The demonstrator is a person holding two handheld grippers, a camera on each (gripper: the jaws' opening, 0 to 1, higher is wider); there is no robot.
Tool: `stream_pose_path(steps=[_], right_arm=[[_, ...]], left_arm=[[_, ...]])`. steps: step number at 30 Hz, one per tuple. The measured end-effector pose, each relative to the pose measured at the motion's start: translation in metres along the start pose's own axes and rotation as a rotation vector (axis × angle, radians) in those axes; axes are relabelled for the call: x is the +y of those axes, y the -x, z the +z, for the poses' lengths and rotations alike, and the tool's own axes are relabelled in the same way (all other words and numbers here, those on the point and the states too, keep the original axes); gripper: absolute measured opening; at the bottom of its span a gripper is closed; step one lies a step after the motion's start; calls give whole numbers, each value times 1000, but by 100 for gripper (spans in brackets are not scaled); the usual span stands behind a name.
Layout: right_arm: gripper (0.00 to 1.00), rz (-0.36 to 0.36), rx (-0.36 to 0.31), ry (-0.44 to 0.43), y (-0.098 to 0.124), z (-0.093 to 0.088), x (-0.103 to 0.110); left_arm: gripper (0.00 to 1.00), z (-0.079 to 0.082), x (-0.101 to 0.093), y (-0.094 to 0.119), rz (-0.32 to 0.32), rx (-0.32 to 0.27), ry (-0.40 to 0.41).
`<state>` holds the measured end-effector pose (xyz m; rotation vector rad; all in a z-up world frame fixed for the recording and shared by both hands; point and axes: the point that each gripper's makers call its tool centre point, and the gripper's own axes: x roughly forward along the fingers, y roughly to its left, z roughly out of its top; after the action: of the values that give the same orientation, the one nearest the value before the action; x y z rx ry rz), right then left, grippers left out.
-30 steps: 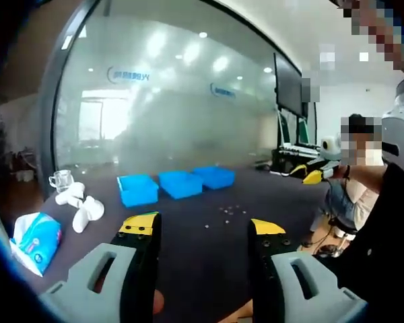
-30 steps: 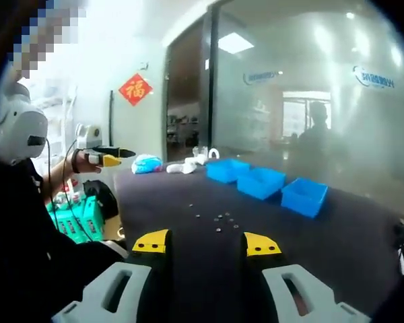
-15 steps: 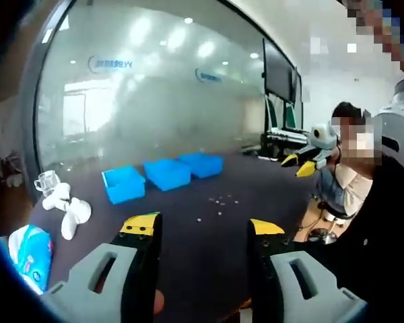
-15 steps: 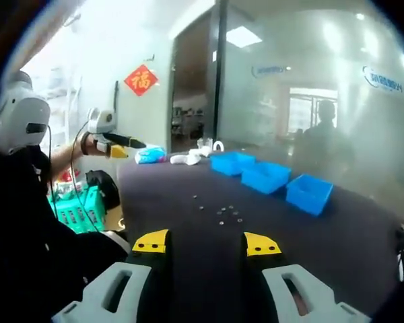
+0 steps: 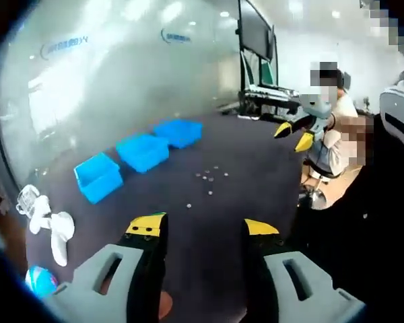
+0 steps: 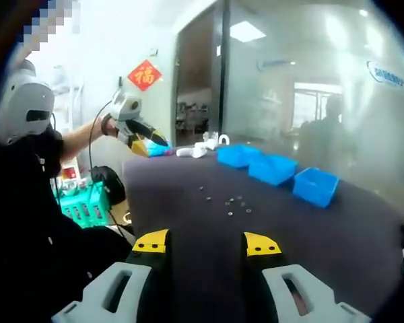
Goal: Sort the screws, nuts, and washers into the corresponding bins
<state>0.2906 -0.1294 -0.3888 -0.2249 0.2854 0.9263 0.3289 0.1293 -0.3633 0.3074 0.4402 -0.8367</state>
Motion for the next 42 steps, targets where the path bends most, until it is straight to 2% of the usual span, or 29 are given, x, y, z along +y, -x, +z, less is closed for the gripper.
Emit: stream_pose_path(steps=[6, 8, 10, 11, 14, 16, 24, 30, 33, 37, 42], right_arm=[[37, 7, 15, 7, 1, -5, 1], [37, 5, 16, 7, 2, -5, 0], [37, 4, 24, 9, 2, -6, -1], [37, 4, 29, 11, 2, -7, -2], [37, 6, 40, 15, 2, -8, -3], [37, 7, 42, 18, 1, -8, -4], [37, 8, 42, 10, 0, -9, -4], [37, 15, 56, 0, -2, -16, -2], [37, 18, 62, 3, -3, -18, -2], [37, 20, 64, -2, -3, -18, -2], [36, 20, 69, -7, -3, -21, -2]], left_arm=[[39, 3, 6, -21, -23, 62, -7], [37, 7, 6, -28, -49, 71, -4], [37, 13, -2, -37, -112, 74, 42], [37, 16, 0, -42, -110, 84, 46], [36, 21, 2, -54, -119, 123, 4], [36, 23, 1, -62, -135, 138, 7], [34, 10, 7, -87, -153, 259, -42], [34, 1, 6, -98, -176, 345, -33], [33, 4, 4, -103, -200, 337, 14], [32, 0, 0, -105, -194, 368, -15], [32, -6, 9, -112, -187, 401, -43]])
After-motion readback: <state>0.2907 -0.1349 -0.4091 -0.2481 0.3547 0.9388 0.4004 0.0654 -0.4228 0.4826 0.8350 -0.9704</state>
